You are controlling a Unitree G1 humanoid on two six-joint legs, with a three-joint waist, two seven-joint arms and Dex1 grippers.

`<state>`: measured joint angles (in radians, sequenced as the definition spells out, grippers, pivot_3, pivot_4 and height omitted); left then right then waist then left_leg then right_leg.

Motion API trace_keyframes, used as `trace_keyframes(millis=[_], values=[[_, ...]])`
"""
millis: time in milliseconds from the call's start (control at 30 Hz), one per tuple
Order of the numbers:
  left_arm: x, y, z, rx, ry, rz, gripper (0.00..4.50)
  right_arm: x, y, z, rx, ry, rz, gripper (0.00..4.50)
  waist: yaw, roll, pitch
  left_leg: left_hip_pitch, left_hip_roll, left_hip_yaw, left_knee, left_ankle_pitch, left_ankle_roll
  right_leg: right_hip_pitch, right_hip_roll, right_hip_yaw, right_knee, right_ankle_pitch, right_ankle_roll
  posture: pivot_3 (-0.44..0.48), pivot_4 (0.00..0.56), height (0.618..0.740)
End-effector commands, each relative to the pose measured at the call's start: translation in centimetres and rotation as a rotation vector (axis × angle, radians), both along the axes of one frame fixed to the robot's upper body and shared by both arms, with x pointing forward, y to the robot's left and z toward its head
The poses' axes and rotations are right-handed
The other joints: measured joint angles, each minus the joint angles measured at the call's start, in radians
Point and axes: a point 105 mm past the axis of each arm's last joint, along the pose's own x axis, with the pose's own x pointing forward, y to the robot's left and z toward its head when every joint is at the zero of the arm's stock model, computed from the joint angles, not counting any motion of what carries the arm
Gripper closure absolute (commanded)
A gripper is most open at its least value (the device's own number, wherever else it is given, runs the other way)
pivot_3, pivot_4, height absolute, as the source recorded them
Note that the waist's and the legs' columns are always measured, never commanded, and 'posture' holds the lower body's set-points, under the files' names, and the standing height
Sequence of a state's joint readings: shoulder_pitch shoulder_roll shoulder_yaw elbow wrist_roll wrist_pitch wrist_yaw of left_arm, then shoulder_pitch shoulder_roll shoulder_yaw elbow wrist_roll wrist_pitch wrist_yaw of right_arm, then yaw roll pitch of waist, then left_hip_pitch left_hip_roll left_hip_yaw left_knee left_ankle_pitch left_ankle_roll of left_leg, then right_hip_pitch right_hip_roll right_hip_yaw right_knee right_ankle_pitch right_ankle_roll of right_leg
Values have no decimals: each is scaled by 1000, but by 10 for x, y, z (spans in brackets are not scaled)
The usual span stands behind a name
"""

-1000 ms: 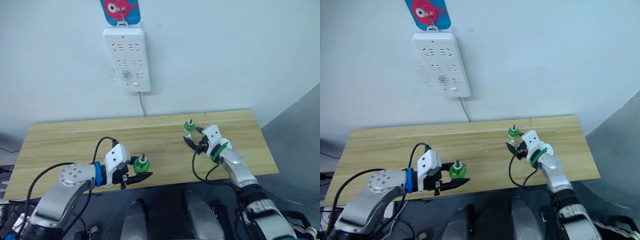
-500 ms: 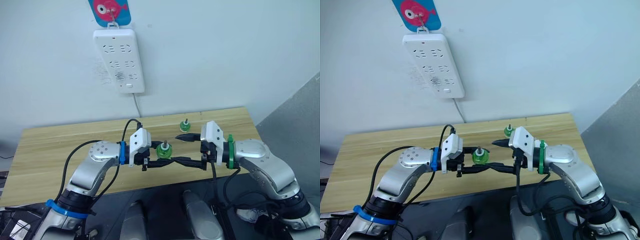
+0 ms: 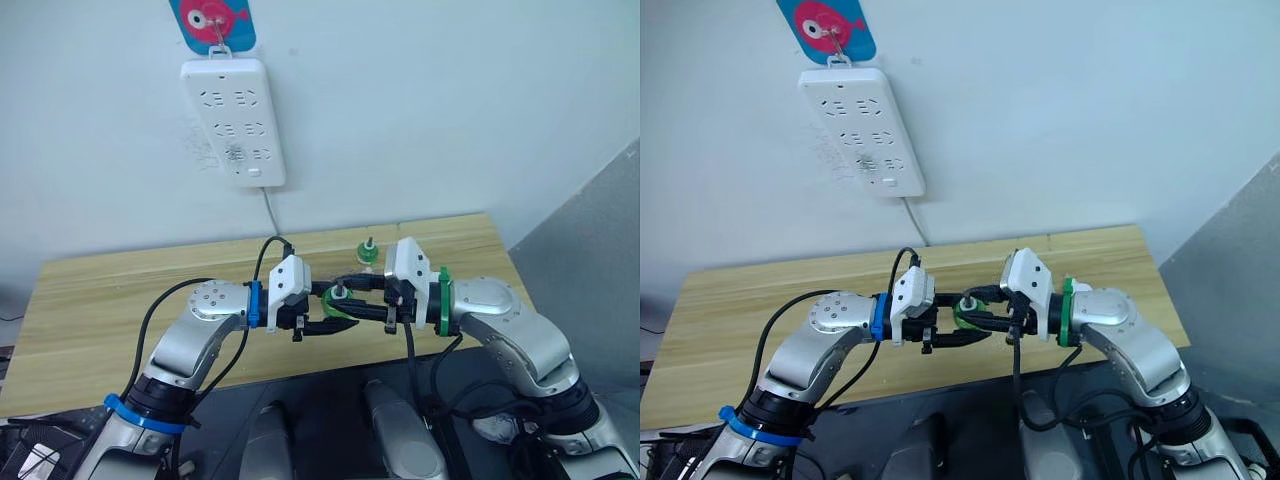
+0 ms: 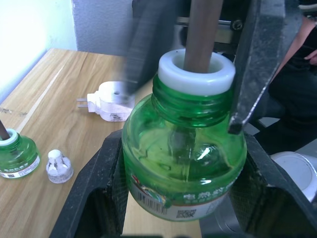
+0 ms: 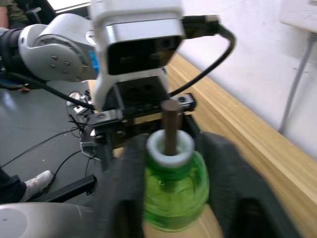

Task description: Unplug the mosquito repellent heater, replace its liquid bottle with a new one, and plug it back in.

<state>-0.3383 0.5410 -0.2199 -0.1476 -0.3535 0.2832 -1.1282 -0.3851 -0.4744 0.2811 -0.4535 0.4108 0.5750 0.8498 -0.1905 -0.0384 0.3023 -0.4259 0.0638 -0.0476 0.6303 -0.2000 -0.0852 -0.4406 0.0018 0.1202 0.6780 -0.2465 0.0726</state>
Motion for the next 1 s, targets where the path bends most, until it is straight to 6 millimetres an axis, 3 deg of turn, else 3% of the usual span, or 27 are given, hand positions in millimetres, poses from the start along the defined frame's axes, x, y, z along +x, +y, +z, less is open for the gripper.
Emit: trace_keyframes(millis=[33, 333, 567, 733, 867, 1000], values=[[-1, -4, 11, -33, -38, -20, 2180, -9, 2, 4, -19, -55, 52, 3642, -2, 0, 0, 0, 0, 0, 0, 0, 0, 0, 0, 0, 0, 0, 0, -237, 236, 740], [0, -5, 13, -74, -3, 1, 2180, -4, -2, 12, 1, -79, 38, 3642, -4, 0, -1, 0, 0, 0, 0, 0, 0, 0, 0, 0, 1, 0, 0, -243, 234, 740], [11, 11, 2, -65, 35, 126, 61, 3, -16, 30, 61, -69, -18, 3642, -4, 0, -1, 0, 0, 0, 0, 0, 0, 0, 0, 0, 1, 0, 0, -245, 236, 740], [8, 20, -1, -204, 263, 268, 43, 14, -34, 52, 210, 42, -134, 3642, -5, 0, -1, 0, 0, 0, 0, 0, 0, 0, 0, 0, 1, 1, 0, -242, 237, 740], [-10, 13, 27, -460, 407, 220, 43, 25, -44, 62, 405, 205, -259, 3642, -4, -1, -1, 0, 0, -1, 0, 0, 0, 0, 0, -1, 2, 1, 0, -234, 238, 740], [-7, 10, 45, -659, 555, 253, 43, 27, -46, 68, 582, 380, -303, 3642, -5, -1, -2, 0, 0, -2, 2, 0, 0, 1, 0, -1, 2, 1, 0, -231, 241, 740]])
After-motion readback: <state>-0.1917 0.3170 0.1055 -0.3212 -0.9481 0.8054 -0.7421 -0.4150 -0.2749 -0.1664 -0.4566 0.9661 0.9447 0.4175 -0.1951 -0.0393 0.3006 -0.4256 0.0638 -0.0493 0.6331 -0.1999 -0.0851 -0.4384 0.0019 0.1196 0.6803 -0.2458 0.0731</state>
